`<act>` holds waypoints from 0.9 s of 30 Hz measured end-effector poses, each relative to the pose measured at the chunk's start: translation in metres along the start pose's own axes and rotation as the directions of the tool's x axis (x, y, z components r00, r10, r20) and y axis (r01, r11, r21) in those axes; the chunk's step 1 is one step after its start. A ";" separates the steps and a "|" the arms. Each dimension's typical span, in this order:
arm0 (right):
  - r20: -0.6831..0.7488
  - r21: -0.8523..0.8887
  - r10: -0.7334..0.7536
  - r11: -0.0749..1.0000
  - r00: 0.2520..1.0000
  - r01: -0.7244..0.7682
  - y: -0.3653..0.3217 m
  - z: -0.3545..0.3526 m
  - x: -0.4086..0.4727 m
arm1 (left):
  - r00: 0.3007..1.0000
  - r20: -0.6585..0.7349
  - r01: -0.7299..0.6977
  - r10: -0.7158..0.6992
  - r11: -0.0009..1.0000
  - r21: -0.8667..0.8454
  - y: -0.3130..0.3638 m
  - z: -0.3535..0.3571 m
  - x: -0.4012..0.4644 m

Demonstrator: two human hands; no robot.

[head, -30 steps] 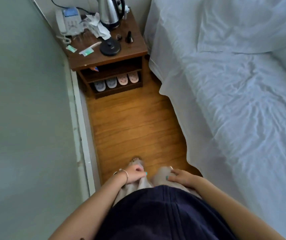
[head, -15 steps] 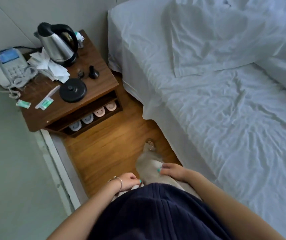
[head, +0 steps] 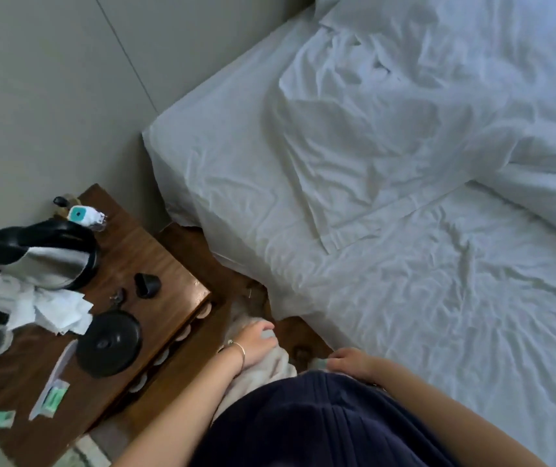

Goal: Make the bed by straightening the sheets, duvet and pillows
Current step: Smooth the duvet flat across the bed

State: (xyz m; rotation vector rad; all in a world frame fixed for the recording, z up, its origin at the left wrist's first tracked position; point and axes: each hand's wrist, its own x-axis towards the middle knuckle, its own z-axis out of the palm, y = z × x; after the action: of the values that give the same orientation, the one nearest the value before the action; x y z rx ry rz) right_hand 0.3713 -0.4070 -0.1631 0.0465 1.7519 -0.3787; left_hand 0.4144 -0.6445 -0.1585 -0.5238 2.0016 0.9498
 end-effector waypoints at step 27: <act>-0.507 0.799 0.666 0.602 0.547 0.007 -0.109 -0.330 0.120 | 0.893 -0.449 -0.204 0.022 0.910 -0.361 0.280 -0.187 0.281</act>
State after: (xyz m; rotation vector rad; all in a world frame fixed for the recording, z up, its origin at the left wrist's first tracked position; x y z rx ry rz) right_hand 0.0074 -0.4393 -0.1986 1.3825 2.2403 -0.8171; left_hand -0.0213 -0.6198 -0.2027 -0.9200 2.2582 1.4353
